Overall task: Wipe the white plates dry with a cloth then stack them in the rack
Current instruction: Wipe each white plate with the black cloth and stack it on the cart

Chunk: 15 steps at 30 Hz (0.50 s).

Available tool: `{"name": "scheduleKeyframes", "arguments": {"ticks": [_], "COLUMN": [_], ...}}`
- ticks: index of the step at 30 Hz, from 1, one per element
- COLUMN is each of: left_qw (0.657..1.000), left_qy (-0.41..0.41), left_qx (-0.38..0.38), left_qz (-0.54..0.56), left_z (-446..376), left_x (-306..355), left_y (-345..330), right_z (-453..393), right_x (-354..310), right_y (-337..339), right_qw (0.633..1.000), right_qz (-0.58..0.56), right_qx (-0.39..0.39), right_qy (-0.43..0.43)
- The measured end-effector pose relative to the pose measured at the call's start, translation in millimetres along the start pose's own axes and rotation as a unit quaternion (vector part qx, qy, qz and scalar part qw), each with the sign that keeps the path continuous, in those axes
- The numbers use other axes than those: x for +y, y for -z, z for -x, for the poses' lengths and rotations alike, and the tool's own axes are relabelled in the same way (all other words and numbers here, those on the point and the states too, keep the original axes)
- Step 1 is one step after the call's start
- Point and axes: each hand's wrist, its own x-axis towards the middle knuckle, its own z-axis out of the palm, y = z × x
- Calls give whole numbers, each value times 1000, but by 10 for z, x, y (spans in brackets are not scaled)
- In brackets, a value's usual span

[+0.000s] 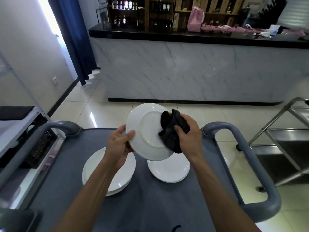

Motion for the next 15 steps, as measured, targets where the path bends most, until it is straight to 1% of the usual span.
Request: {"name": "scheduleKeyframes", "arguments": {"ticks": [7, 15], "left_qw": [999, 989], "left_qy": [6, -33], "left_qx": [2, 20], "left_qz": [-38, -141], "left_z": [-154, -285], "left_x": [-10, -152], "left_y": [37, -107], "right_z": [47, 148], "right_x": [28, 140], "right_y": [-27, 326], "right_qw": [998, 990], "right_qz": [62, 130], "right_qx": [23, 50], "right_qy": [23, 18]}}
